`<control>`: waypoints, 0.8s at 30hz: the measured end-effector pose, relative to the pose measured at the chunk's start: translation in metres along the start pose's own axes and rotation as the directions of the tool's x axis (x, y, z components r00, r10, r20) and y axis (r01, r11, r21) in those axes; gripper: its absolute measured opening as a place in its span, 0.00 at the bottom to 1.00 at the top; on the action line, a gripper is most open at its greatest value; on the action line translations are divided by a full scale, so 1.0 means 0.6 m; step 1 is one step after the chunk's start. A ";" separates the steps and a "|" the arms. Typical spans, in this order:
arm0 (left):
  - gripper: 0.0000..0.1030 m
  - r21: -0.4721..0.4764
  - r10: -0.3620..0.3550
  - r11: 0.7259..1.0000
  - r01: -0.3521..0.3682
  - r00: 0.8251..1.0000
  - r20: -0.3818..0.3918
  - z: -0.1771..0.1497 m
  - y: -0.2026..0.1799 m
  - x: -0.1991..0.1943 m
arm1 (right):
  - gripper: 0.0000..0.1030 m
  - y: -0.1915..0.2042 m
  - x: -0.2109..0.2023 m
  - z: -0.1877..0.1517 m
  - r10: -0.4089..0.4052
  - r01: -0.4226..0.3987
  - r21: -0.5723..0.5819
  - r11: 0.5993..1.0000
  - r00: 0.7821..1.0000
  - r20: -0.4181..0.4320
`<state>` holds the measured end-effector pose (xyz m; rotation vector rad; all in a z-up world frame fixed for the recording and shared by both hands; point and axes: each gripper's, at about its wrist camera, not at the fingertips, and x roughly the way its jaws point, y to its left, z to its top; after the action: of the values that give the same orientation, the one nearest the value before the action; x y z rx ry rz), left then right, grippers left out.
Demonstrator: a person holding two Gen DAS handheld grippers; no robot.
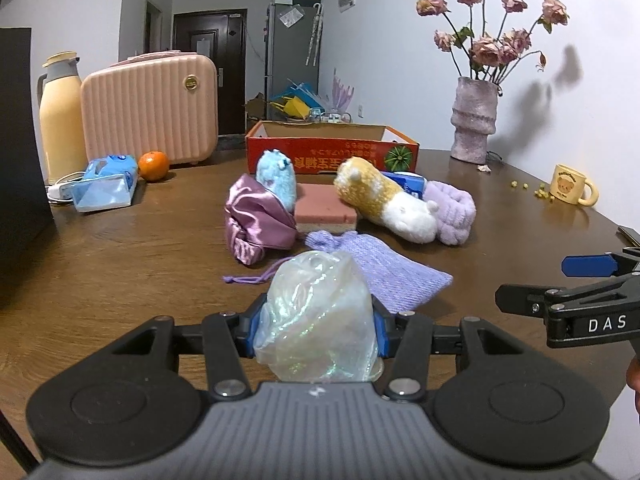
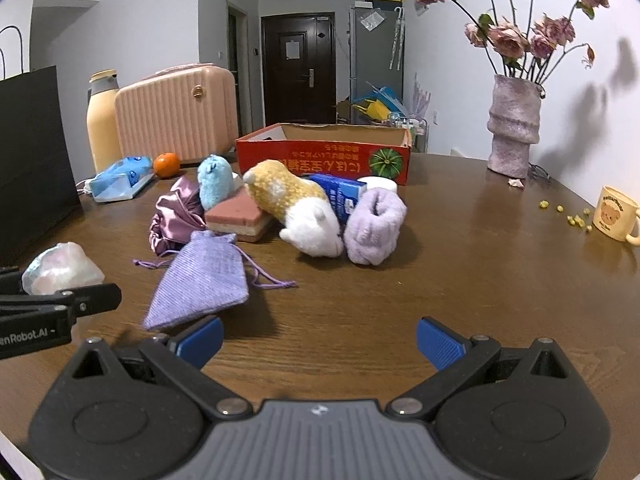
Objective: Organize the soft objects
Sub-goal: 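Lift the plastic bag with the left tool while the right tool grasps the lavender pouch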
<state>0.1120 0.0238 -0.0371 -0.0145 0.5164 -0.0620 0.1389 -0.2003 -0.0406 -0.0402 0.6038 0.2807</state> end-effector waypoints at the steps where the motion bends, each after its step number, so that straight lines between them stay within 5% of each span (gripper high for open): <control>1: 0.49 -0.002 0.002 1.000 -0.002 1.000 0.002 0.001 0.004 0.000 | 1.00 0.003 0.002 0.002 0.001 -0.001 -0.003 1.000 1.000 0.000; 24: 0.49 -0.052 0.053 0.997 -0.052 0.998 0.015 0.021 0.092 0.018 | 1.00 0.082 0.060 0.044 0.046 -0.048 -0.060 0.997 0.999 -0.026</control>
<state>0.1309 0.0784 -0.0331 -0.0522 0.5014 0.0026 0.1683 -0.1409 -0.0369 -0.0885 0.6214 0.3444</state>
